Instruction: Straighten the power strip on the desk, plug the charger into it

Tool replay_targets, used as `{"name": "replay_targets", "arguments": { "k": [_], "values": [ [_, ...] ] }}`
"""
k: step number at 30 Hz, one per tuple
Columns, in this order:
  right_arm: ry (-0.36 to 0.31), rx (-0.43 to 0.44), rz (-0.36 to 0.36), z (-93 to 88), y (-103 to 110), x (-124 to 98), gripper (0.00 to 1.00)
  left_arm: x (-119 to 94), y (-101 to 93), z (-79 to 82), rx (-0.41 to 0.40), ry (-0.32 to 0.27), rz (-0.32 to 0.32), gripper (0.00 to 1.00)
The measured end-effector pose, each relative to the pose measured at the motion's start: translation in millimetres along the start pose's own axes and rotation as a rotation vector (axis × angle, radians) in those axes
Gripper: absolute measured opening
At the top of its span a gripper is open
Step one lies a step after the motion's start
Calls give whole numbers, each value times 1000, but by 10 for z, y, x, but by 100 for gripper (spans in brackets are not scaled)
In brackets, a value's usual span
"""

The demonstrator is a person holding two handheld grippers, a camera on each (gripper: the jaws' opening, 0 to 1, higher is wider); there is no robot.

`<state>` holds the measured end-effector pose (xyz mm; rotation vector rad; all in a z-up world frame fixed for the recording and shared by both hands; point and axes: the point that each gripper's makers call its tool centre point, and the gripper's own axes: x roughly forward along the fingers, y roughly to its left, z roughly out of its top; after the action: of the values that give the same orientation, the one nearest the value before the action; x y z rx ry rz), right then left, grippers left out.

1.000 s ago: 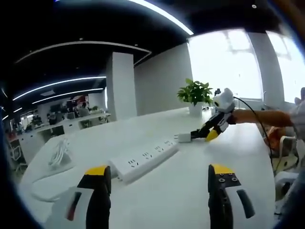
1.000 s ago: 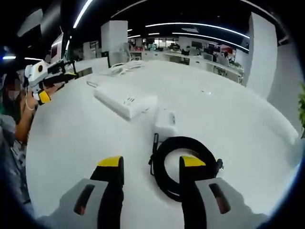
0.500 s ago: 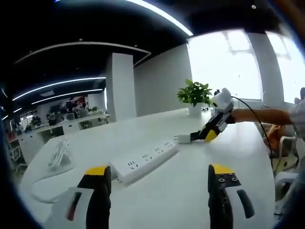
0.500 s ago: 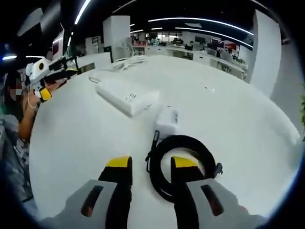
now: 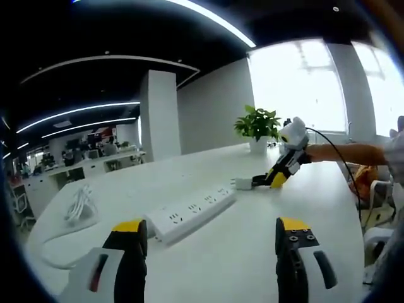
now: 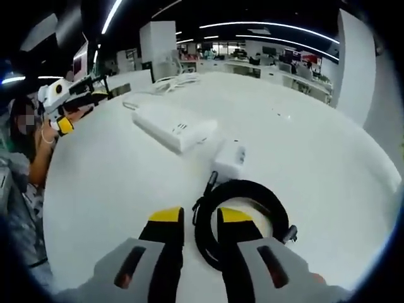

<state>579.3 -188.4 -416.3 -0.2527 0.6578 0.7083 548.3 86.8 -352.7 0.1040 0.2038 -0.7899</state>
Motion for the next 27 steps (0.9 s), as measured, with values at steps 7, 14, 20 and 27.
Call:
{"name": "replay_targets", "arguments": {
  "k": [7, 14, 20, 27],
  "values": [
    [-13, 8, -2, 3, 3, -9, 13, -2, -1, 14, -3, -5, -1, 85],
    [-13, 17, 8, -33, 28, 3, 11, -9, 0, 9, -8, -6, -3, 85],
    [5, -2, -8, -51, 60, 24, 9, -10, 8, 20, -10, -11, -2, 85],
    [-105, 139, 20, 103, 71, -5, 8, -20, 11, 10, -11, -8, -2, 85]
  ]
}}
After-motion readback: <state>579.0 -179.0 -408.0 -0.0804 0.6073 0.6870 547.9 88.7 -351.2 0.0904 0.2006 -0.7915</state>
